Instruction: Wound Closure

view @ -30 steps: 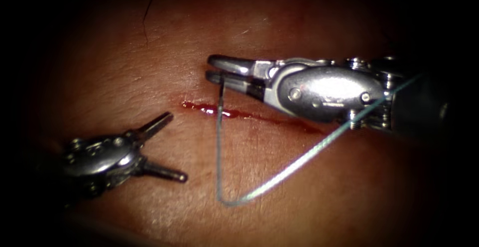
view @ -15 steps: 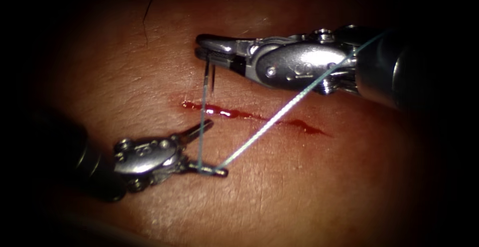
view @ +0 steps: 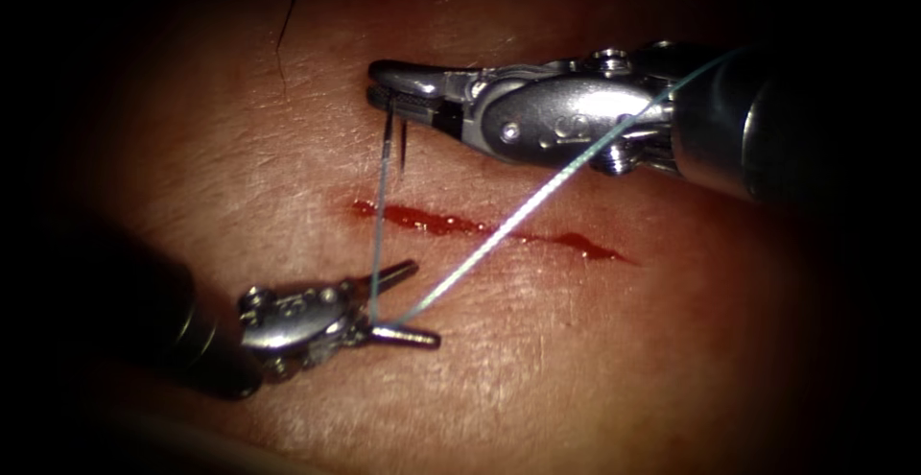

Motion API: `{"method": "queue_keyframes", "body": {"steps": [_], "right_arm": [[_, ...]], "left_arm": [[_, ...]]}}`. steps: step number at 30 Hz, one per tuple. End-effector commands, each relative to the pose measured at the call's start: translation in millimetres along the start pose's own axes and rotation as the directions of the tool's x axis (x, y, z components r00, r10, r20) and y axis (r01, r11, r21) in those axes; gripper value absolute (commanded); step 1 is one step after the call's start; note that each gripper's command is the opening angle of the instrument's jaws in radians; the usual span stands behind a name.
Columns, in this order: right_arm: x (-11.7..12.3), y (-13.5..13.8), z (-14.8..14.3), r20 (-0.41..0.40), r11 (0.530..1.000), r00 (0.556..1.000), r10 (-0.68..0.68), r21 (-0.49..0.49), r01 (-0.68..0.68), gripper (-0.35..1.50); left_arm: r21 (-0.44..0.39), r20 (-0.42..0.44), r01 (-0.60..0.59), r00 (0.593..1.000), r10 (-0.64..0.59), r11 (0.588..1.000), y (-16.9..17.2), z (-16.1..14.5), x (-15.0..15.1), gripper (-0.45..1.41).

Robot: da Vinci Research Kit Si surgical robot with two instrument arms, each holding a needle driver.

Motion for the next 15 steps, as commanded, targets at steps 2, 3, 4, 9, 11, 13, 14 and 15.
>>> {"method": "queue_keyframes", "body": {"steps": [2,3,4,9,11,13,14,15], "right_arm": [[-0.2,-0.6,0.7,-0.003,1.000,1.000,0.001,0.001,-0.001,-0.35],[-0.2,-0.7,0.7,-0.003,1.000,1.000,0.000,0.001,0.000,-0.35],[-0.2,-0.8,0.7,-0.003,1.000,1.000,-0.001,0.002,0.001,-0.35],[-0.5,-1.6,0.9,-0.003,1.000,1.000,-0.021,0.002,0.021,-0.35],[-0.9,-2.1,1.2,-0.003,0.999,0.999,-0.033,0.003,0.033,-0.35],[-1.2,-2.4,1.4,0.001,0.999,0.999,-0.043,0.002,0.043,-0.35],[-1.5,-2.7,1.5,0.003,0.999,0.999,-0.051,0.002,0.051,-0.35],[-1.6,-2.8,1.6,0.003,0.999,0.999,-0.052,0.002,0.052,-0.35]], "left_arm": [[0.001,0.010,0.008,1.000,-0.008,1.000,-0.2,0.0,-1.6,0.81],[0.000,0.010,0.007,1.000,-0.007,1.000,-0.3,0.0,-1.6,0.81],[-0.002,0.011,0.006,1.000,-0.006,1.000,-0.5,-0.2,-1.7,0.78],[-0.007,0.013,0.003,1.000,-0.003,1.000,-1.0,-0.5,-1.7,0.74],[-0.008,0.013,0.001,1.000,-0.001,1.000,-1.1,-0.5,-1.8,0.74],[-0.007,0.013,0.001,1.000,-0.001,1.000,-1.1,-0.5,-1.8,0.72],[-0.007,0.013,0.001,1.000,-0.001,1.000,-1.1,-0.5,-1.8,0.72],[-0.008,0.013,0.001,1.000,-0.001,1.000,-1.1,-0.5,-1.8,0.72]]}}
